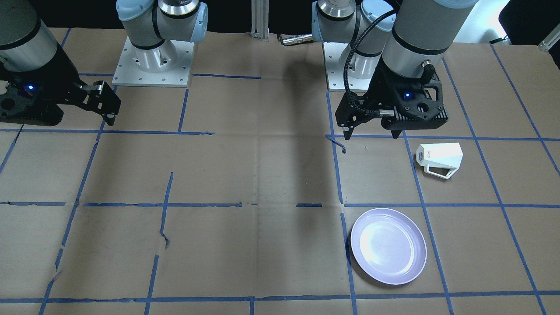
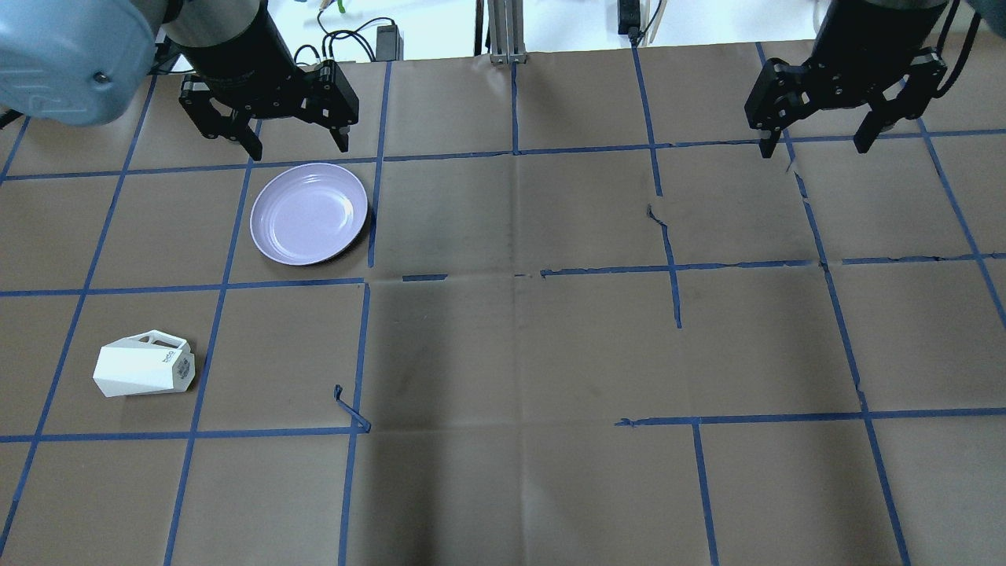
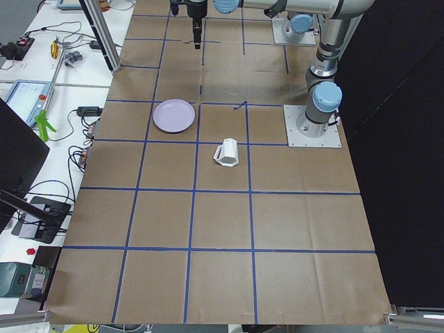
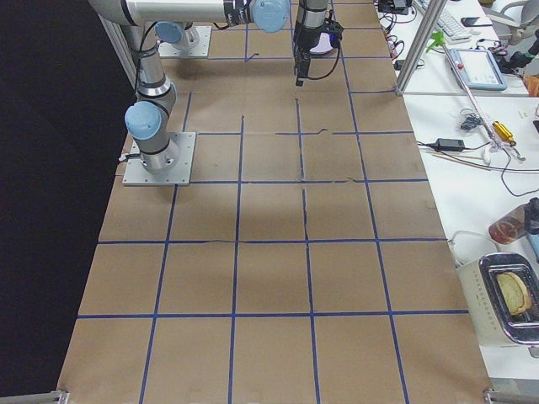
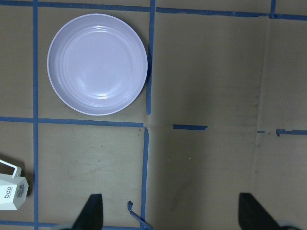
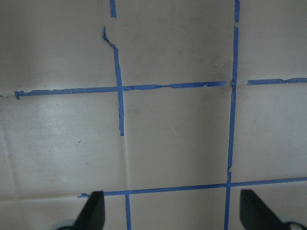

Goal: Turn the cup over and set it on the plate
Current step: 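Move the left gripper down and toward the white cup lying on its side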

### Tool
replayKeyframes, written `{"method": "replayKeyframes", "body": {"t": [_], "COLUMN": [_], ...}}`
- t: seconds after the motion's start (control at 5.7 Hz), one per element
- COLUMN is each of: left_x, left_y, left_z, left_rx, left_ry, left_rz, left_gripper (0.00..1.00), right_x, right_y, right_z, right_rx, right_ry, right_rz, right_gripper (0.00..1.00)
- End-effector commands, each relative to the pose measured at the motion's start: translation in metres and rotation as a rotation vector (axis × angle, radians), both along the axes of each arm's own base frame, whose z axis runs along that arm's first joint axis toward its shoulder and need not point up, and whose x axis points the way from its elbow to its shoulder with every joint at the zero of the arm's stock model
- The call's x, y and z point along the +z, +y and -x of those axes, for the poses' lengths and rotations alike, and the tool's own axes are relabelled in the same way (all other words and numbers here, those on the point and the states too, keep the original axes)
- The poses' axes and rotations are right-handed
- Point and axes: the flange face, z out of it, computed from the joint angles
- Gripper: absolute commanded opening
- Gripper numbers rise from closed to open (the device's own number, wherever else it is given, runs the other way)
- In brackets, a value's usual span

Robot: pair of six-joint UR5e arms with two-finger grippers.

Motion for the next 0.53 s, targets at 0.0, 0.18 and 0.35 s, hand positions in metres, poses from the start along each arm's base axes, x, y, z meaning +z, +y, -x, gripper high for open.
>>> {"method": "replayKeyframes", "body": {"t": [0.0,0.18,0.35], "left_x": [-0.001,0.003,0.006], "left_y": [0.002,0.011,0.012], "left_z": [0.0,-0.004,-0.019], "left_rx": [0.0,-0.007,-0.013], "left_ry": [-0.001,-0.002,-0.009], "left_rz": [-0.003,0.003,-0.003], "left_gripper": [0.99,0.99,0.99], "right_x": [0.0,0.0,0.0], "right_y": [0.0,0.0,0.0], "right_z": [0.0,0.0,0.0], "right_rx": [0.0,0.0,0.0], "right_ry": [0.0,0.0,0.0], "right_rz": [0.0,0.0,0.0], "right_gripper": [1.0,1.0,1.0]}}
